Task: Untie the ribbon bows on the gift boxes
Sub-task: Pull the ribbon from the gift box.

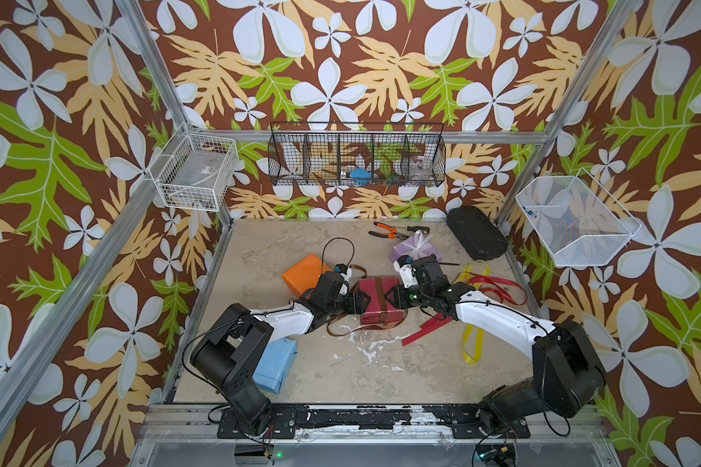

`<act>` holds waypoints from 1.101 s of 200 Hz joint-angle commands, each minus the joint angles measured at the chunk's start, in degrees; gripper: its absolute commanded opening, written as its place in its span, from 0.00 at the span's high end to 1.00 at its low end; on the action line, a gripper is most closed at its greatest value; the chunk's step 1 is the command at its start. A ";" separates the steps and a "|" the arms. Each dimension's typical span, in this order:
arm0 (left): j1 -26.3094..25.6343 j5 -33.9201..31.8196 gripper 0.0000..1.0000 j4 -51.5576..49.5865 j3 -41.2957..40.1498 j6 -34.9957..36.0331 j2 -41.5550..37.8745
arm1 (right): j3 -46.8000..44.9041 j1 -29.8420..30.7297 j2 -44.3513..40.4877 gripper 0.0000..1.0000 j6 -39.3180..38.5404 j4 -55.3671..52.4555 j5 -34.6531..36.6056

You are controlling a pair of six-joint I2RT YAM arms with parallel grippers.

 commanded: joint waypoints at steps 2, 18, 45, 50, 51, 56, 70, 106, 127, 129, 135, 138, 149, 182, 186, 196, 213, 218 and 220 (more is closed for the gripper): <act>0.16 0.28 0.24 1.36 -0.62 0.62 1.34 | 0.76 0.08 1.97 0.60 -1.11 0.25 -1.97; 0.16 0.84 0.25 1.90 -1.18 0.62 2.07 | 0.66 0.08 3.64 0.63 -1.04 1.17 -3.52; 0.17 0.87 0.25 1.79 -1.89 0.91 2.65 | -0.14 0.08 6.31 0.63 -0.19 3.50 -6.87; 0.15 0.83 0.25 1.86 -2.06 0.89 2.65 | -0.32 0.08 6.74 0.63 0.06 4.37 -7.82; 0.16 0.82 0.25 1.88 -2.07 0.93 2.65 | -0.37 0.08 6.82 0.63 0.13 4.54 -8.05; 0.21 0.90 0.25 1.90 -2.18 0.95 2.65 | -0.57 0.08 7.22 0.63 0.47 5.36 -9.15; 0.17 1.00 0.25 1.83 -2.17 0.98 2.86 | -0.92 0.08 8.28 0.63 1.78 8.07 -12.34; 0.16 1.34 0.24 1.49 -2.00 1.06 3.26 | -1.22 0.00 9.64 0.65 4.73 13.41 -16.85; 0.19 1.35 0.24 1.40 -2.17 1.19 3.09 | -2.40 -0.66 10.23 0.70 6.29 16.90 -20.19; 0.17 1.35 0.24 1.38 -2.17 1.22 3.09 | -2.63 -0.81 10.25 0.70 6.69 17.51 -20.70; 0.20 1.27 0.24 1.31 -2.17 1.26 3.09 | -3.54 -1.32 10.41 0.71 7.75 19.44 -22.00; 0.17 1.20 0.24 1.29 -2.17 1.29 3.06 | -4.03 -1.56 10.50 0.72 8.44 20.40 -22.71; 0.18 1.27 0.24 1.20 -2.17 1.35 3.08 | -5.93 -2.60 10.69 0.75 10.56 24.57 -25.02; 0.16 1.26 0.23 0.85 -2.00 1.33 3.09 | -11.11 -4.95 10.86 0.82 17.26 38.68 -31.31; 0.16 1.29 0.23 0.81 -2.07 1.36 3.09 | -11.21 -5.05 10.94 0.83 17.55 39.42 -31.74; 0.17 1.27 0.23 0.79 -2.07 1.32 3.00 | -11.32 -5.19 11.42 0.84 18.31 41.13 -33.12; 0.16 1.26 0.23 0.66 -2.08 1.44 2.91 | -11.49 -5.18 12.93 0.77 20.55 45.22 -35.43; 0.16 1.18 0.23 0.67 -2.08 1.50 2.91 | -11.42 -5.19 13.52 0.75 21.21 46.12 -35.84; 0.16 1.18 0.24 0.65 -2.08 1.50 2.95 | -11.41 -5.15 13.79 0.74 21.56 46.34 -35.99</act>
